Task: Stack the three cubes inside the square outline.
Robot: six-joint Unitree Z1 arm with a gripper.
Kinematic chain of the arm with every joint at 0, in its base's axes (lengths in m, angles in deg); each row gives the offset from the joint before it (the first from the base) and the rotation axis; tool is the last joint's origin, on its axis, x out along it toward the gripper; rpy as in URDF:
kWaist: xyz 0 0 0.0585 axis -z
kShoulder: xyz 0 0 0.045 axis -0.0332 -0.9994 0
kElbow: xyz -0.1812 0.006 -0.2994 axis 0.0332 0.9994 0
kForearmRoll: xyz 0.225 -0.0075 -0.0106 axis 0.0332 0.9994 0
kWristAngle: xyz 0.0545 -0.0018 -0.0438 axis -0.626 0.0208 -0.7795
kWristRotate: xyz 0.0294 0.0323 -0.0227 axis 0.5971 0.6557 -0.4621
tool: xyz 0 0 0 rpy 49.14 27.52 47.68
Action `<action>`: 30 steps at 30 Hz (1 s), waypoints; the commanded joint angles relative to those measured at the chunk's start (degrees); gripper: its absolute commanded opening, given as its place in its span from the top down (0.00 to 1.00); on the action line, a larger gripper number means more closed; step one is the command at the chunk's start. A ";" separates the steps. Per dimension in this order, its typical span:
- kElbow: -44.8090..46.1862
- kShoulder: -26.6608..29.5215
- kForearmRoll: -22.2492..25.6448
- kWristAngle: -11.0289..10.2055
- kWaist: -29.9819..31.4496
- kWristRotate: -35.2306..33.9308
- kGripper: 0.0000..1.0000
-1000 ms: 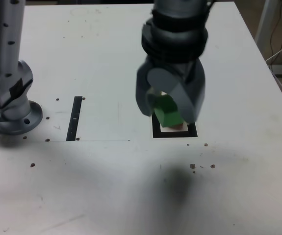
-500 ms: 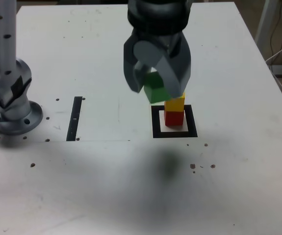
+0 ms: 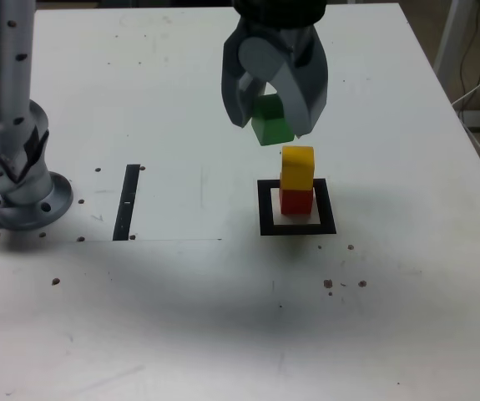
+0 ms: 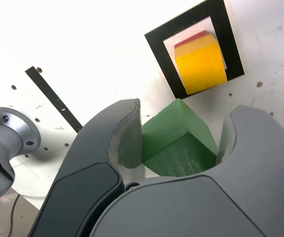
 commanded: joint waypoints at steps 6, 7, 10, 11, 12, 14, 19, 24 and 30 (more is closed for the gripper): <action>-1.65 -3.03 -0.28 0.28 -0.15 0.78 0.65; -1.93 -3.31 -0.34 0.27 -0.15 0.94 0.65; -2.71 -4.04 -0.42 0.13 -0.15 1.33 0.65; -2.93 -4.28 -0.44 0.09 -0.15 1.41 0.65; -3.12 -4.51 -0.47 0.05 -0.15 1.45 0.65; -3.36 -4.91 -0.61 -0.01 -0.17 1.53 0.65; -3.28 -5.84 -1.26 -0.07 -0.69 2.22 0.65; -2.71 -6.08 -1.77 -0.44 -1.57 2.86 0.65; -2.24 -5.25 -2.19 -1.00 -1.73 2.55 0.65</action>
